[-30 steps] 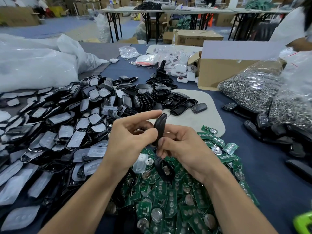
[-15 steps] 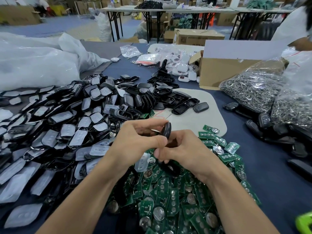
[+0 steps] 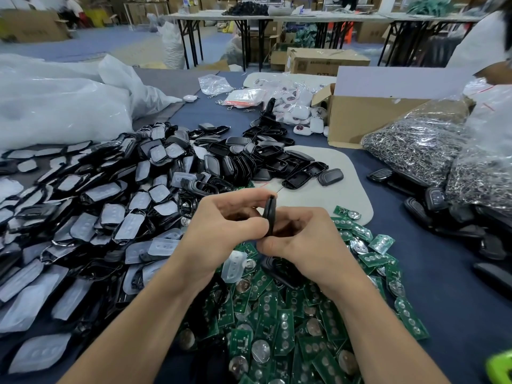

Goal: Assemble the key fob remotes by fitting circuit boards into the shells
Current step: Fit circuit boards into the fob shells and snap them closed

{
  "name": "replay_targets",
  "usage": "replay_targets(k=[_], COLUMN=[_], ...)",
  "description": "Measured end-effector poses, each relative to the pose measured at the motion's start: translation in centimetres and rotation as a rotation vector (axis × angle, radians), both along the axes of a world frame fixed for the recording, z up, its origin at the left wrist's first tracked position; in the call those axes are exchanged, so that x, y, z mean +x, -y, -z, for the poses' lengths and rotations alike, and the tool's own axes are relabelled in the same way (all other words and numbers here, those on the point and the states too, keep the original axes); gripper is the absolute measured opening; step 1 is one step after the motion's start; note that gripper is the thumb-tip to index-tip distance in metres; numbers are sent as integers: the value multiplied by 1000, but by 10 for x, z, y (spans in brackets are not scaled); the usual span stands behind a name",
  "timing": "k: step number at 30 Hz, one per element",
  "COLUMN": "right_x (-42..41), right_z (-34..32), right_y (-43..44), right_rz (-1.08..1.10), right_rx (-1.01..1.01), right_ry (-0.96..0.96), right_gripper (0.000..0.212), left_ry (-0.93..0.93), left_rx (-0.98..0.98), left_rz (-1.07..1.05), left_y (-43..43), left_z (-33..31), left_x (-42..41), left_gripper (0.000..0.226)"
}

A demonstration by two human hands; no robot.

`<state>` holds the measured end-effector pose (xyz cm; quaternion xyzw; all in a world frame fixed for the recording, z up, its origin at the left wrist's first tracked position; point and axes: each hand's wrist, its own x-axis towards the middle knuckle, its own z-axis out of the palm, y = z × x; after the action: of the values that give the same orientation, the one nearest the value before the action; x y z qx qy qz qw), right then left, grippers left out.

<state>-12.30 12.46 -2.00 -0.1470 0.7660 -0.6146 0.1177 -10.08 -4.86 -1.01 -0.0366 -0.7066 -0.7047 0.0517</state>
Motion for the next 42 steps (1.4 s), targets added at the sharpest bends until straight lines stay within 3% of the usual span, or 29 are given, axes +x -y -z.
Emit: replay_targets(k=[8,9,12,13,14,15,17,19,21,25,32,36,39,42], right_x=[0,-3,-12,-15,-16,-17,-16,-12,-9,-4,-3,-3,2,12], right_z=[0,-2,-14,-15,-14,-11,-3,3,7,8,5,7,6,5], right_y=[-2,-6,-27,-32,-33,-32,-21,-9,2,8,6,6,14,26], right_rz=[107,162,413,468,519,573,623,513,321,83,113,205,186,19], right_rx=[115,0,-655,-770,-755,-615,-191,93,281,566,627,636,574,607], right_ry=[-164,-168,-54,-19,4,7,-79,-194,-236,-259,-190,-221,-271,-298], right_gripper=[36,37,38,41,44,42,34,33,33,34,8,40,12,25], left_ry=[0,-5,-11,3,20,34,53,62,69,113,116,53,17,30], left_rx=[-4,-15,-45,-43,-58,-97,-244,-468,-671,-867,-1032,-983,-910,-931], left_rz=[-58,-82,-189,-251,-332,-423,-574,-630,-592,-385,-445,-574,-664,-682], left_y=[-1,0,3,4,6,9,14,21,27,27,27,24,26,28], left_z=[1,2,4,5,7,8,11,12,15,13,16,16,13,16], left_x=[1,1,-1,-3,-6,-9,-13,-13,-13,-12,-12,-12,-13,-14], left_gripper=[38,39,35,31,29,30,33,36,43,38,26,34,43,47])
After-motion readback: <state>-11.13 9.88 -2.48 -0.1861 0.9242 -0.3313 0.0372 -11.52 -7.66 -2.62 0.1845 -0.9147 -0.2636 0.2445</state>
